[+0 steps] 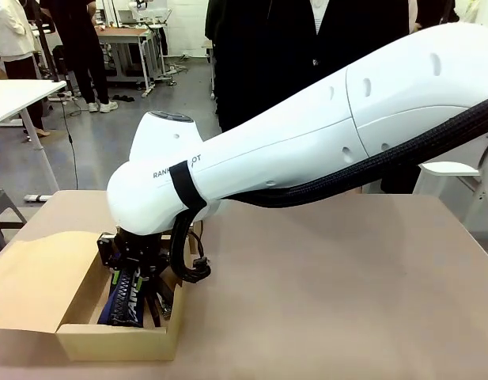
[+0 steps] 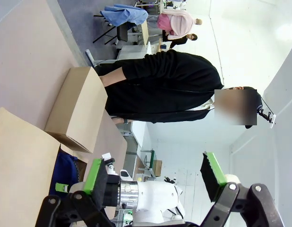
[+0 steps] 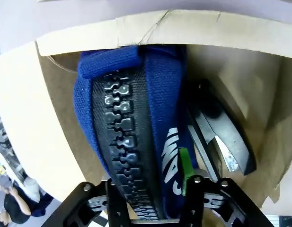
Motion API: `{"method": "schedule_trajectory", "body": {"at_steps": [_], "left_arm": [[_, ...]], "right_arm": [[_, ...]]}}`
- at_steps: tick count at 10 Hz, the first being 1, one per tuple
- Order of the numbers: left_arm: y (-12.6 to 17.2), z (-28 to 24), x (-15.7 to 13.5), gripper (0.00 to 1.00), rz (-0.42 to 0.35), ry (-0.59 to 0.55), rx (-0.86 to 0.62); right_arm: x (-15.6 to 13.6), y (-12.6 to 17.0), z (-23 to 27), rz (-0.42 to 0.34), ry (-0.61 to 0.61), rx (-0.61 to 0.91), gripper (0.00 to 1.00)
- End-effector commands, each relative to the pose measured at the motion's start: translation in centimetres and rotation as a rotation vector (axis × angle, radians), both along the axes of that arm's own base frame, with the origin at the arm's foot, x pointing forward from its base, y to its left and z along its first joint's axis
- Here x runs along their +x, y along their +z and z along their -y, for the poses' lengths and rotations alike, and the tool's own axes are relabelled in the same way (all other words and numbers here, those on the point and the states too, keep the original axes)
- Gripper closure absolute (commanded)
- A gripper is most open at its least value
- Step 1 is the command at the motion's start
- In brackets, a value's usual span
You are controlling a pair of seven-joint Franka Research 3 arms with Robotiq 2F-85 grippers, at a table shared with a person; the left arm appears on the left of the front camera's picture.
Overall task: Place items inside the box.
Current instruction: Pick up a Pencil pouch or Stapler and place it inside the Mailer Box closest to the robot.
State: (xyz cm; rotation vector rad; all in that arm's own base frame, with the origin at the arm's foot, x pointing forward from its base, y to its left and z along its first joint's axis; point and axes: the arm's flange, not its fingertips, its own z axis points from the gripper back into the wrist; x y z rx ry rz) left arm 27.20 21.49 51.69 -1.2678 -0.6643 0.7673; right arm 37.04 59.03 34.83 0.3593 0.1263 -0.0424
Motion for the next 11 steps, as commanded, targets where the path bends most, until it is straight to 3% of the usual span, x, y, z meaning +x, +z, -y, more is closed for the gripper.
{"method": "schedule_trajectory", "body": {"at_steps": [1, 2, 8, 9, 10, 11], "left_arm": [[-0.1, 0.2, -0.2, 0.00, 0.026, -0.002, 0.000], [-0.1, 0.2, -0.2, 0.00, 0.026, -0.002, 0.000], [-0.1, 0.2, -0.2, 0.00, 0.026, -0.002, 0.000], [-0.1, 0.2, -0.2, 0.00, 0.026, -0.002, 0.000], [-0.1, 0.2, -0.2, 0.00, 0.026, -0.002, 0.000], [-0.1, 0.2, -0.2, 0.00, 0.026, -0.002, 0.000]], "right_arm": [[0.1, 0.6, -0.3, -0.020, 0.015, 0.037, 0.10], [0.1, 0.8, -0.2, -0.019, 0.013, 0.042, 0.01], [-1.0, 4.1, 3.1, -0.077, 0.120, 0.223, 0.00], [-2.1, 5.9, 5.9, -0.081, 0.187, 0.329, 0.00], [-7.2, 10.7, 16.9, -0.064, 0.317, 0.723, 0.00], [-7.7, 11.0, 18.0, -0.064, 0.328, 0.751, 0.00]]}}
